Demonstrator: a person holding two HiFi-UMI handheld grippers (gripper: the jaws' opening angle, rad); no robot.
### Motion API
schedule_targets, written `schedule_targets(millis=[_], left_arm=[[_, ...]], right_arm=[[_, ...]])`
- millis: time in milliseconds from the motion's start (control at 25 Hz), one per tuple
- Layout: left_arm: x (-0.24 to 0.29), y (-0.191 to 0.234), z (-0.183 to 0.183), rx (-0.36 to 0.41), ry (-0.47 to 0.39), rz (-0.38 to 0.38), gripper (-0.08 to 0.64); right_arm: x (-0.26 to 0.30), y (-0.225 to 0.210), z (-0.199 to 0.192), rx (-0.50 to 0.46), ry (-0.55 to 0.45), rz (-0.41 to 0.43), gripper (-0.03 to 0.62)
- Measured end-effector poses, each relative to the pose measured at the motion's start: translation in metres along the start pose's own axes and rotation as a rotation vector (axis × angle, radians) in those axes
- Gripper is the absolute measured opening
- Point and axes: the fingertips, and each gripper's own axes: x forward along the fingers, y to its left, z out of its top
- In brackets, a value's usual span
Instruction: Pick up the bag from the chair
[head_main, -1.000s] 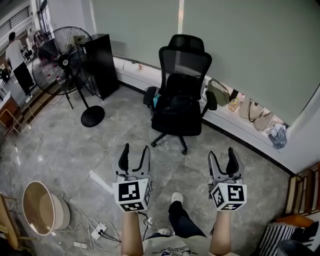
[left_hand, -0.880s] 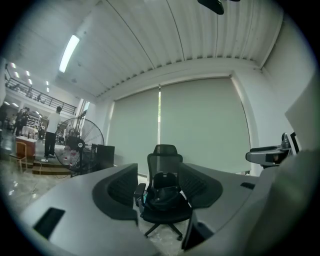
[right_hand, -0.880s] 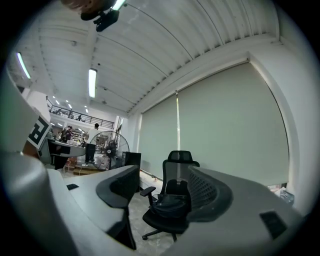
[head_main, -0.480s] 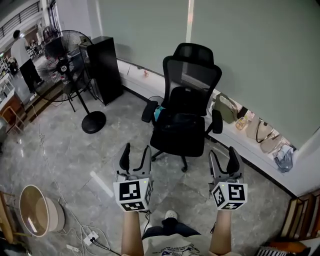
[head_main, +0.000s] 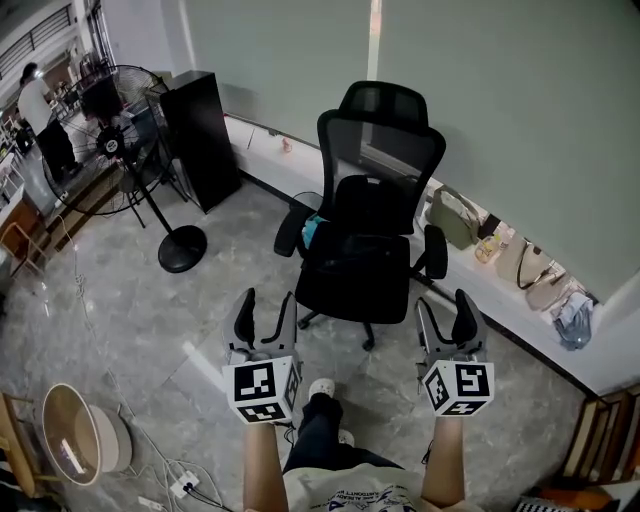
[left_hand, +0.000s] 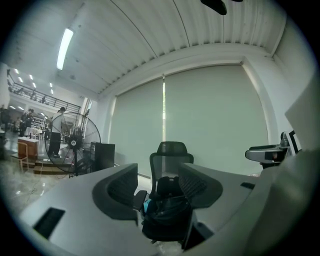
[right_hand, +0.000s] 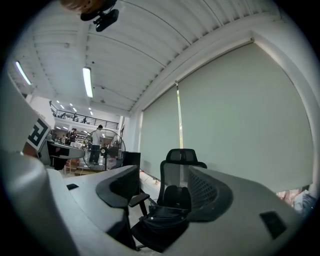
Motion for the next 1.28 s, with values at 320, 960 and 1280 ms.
schedule_targets(millis=[320,960,1280], left_arm=[[0.101,0.016,-0.006,-0.005,0.013,-0.023,0.250],[0.365,0.063,-0.003,0.008,0.059,-0.139,0.252],[0.466,0.087,-0.026,0.000,0.127,-0.184,0.252]], right_arm=[[0.094,-0.022,-0.014,0.003,0.016,-0.011,0.311],[0.337,-0.069,-0.038,0.019,0.063,-0.080,0.319],[0.427,-0.083,-0.075,0.035,0.143,-0.096,0.321]])
